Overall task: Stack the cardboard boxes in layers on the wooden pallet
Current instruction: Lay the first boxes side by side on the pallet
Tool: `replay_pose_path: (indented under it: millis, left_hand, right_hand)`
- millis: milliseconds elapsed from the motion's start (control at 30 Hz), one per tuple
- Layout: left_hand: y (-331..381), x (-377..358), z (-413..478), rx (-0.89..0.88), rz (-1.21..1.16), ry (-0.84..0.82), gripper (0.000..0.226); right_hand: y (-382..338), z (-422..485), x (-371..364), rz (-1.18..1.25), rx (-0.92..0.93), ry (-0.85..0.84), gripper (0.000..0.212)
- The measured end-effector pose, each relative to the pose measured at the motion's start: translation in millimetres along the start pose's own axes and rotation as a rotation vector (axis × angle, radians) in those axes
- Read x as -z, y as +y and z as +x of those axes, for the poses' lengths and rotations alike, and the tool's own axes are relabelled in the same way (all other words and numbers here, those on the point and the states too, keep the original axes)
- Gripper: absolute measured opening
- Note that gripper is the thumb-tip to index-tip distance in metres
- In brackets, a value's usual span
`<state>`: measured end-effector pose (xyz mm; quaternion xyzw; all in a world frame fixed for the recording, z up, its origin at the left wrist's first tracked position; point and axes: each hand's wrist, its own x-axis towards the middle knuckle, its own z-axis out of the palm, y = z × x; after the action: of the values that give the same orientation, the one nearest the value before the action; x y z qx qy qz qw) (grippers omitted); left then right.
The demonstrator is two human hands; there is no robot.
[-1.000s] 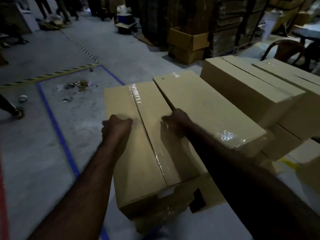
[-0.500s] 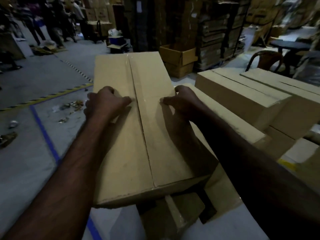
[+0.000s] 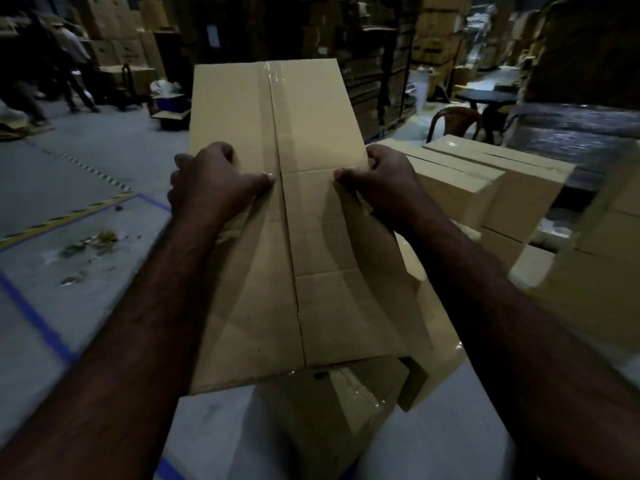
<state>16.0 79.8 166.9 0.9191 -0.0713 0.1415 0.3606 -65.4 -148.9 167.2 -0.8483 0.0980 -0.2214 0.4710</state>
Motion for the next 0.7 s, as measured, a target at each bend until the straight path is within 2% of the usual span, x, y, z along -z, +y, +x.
replay_pose_path:
  millis: [133, 233, 400, 533, 700]
  left_hand:
    - [10, -6, -17, -0.071, -0.05, -0.049, 0.095]
    - [27, -13, -30, -0.146, -0.106, -0.093, 0.095]
    - [84, -33, -59, -0.233, -0.185, -0.25, 0.114]
    - [141, -57, -95, -0.313, -0.178, -0.333, 0.093]
    - [199, -86, -175, -0.496, -0.231, -0.375, 0.097]
  right_hand:
    - [-6, -26, 18, -0.143, 0.032, 0.134, 0.042]
    - [-7, -51, 41, -0.241, 0.027, 0.195, 0.05]
    - [-2, -103, 97, -0.327, -0.04, 0.354, 0.06]
    - [12, -151, 149, -0.37, -0.109, 0.464, 0.054]
    - [29, -235, 214, -0.424, -0.217, 0.626, 0.048]
